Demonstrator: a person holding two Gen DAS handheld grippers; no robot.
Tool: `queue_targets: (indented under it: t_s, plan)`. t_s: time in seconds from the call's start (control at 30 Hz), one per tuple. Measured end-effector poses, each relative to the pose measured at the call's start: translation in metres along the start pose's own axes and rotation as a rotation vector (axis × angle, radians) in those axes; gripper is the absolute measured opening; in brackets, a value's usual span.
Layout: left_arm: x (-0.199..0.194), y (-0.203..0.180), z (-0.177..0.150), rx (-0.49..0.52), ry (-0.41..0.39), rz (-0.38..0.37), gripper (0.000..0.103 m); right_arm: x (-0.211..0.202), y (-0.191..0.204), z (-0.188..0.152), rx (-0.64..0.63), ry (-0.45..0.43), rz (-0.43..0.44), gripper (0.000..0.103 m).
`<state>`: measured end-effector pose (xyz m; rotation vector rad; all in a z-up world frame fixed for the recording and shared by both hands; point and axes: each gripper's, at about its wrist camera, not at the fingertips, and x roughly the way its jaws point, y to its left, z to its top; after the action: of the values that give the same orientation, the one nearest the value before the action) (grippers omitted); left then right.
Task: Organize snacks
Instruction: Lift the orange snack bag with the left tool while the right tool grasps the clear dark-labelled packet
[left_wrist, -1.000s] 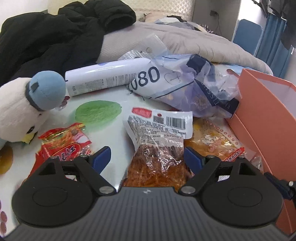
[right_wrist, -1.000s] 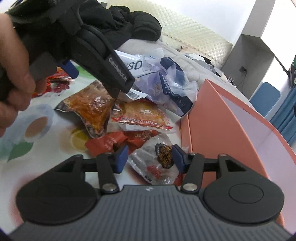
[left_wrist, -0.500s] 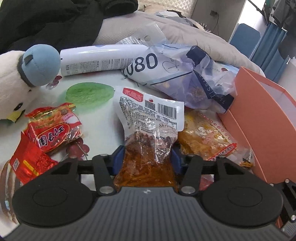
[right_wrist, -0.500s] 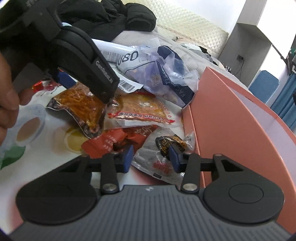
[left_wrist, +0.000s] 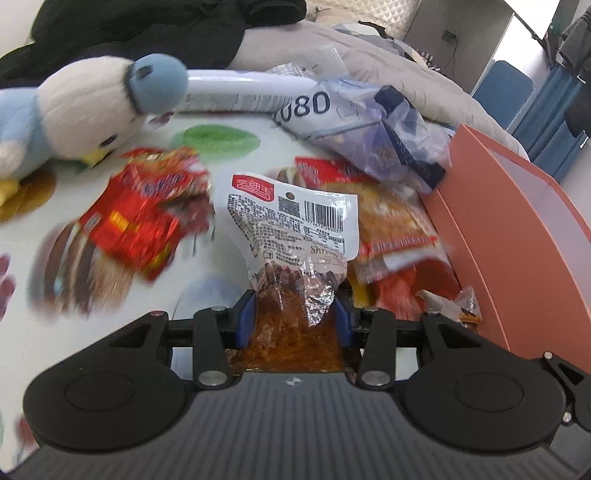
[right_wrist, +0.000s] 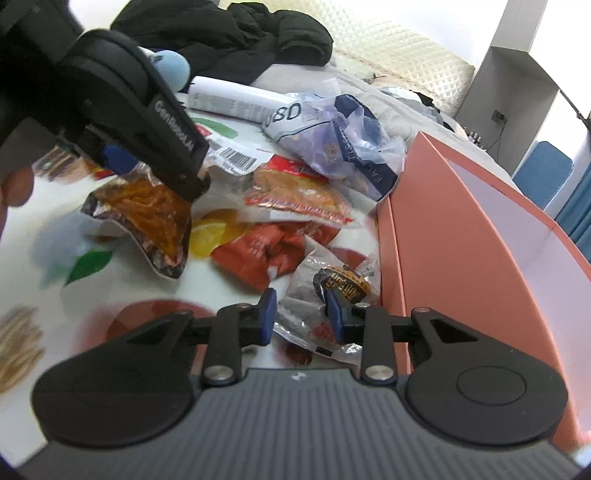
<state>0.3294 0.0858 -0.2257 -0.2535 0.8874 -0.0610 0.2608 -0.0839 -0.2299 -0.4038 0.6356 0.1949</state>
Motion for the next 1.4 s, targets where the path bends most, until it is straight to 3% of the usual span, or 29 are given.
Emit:
queue_targets:
  t_s: [0.57, 0.83, 1.0, 1.03, 1.13, 1.2, 1.23, 1.27, 1.4]
  plan:
    - [-0.09, -0.005, -0.1, -0.091, 0.064, 0.034, 0.049, -0.083, 0.008, -0.04, -0.027, 0.021, 0.124, 0.032]
    - [-0.107, -0.001, -0.124, -0.081, 0.04, 0.079, 0.05, -0.105, 0.006, -0.057, -0.022, 0.014, 0.199, 0.032]
    - [-0.113, -0.001, -0.128, -0.095, -0.007, 0.06, 0.068, -0.109, -0.002, -0.061, 0.003, 0.005, 0.202, 0.034]
    - [-0.115, -0.002, -0.128, -0.089, -0.018, 0.055, 0.07, -0.11, -0.005, -0.061, 0.015, 0.0, 0.203, 0.036]
    - [-0.118, -0.003, -0.13, -0.093, -0.046, 0.064, 0.08, -0.118, -0.011, -0.058, 0.029, -0.038, 0.225, 0.054]
    - [-0.118, -0.001, -0.131, -0.102, -0.049, 0.056, 0.085, -0.123, -0.016, -0.056, 0.057, -0.065, 0.246, 0.077]
    - [-0.117, 0.0, -0.132, -0.106, -0.043, 0.051, 0.086, -0.125, -0.018, -0.055, 0.081, -0.076, 0.249, 0.083]
    - [-0.116, 0.0, -0.132, -0.108, -0.035, 0.046, 0.086, -0.126, -0.02, -0.055, 0.111, -0.089, 0.252, 0.087]
    - [-0.111, -0.001, -0.135, -0.107, -0.018, 0.057, 0.089, -0.123, -0.025, -0.055, 0.164, -0.103, 0.226, 0.087]
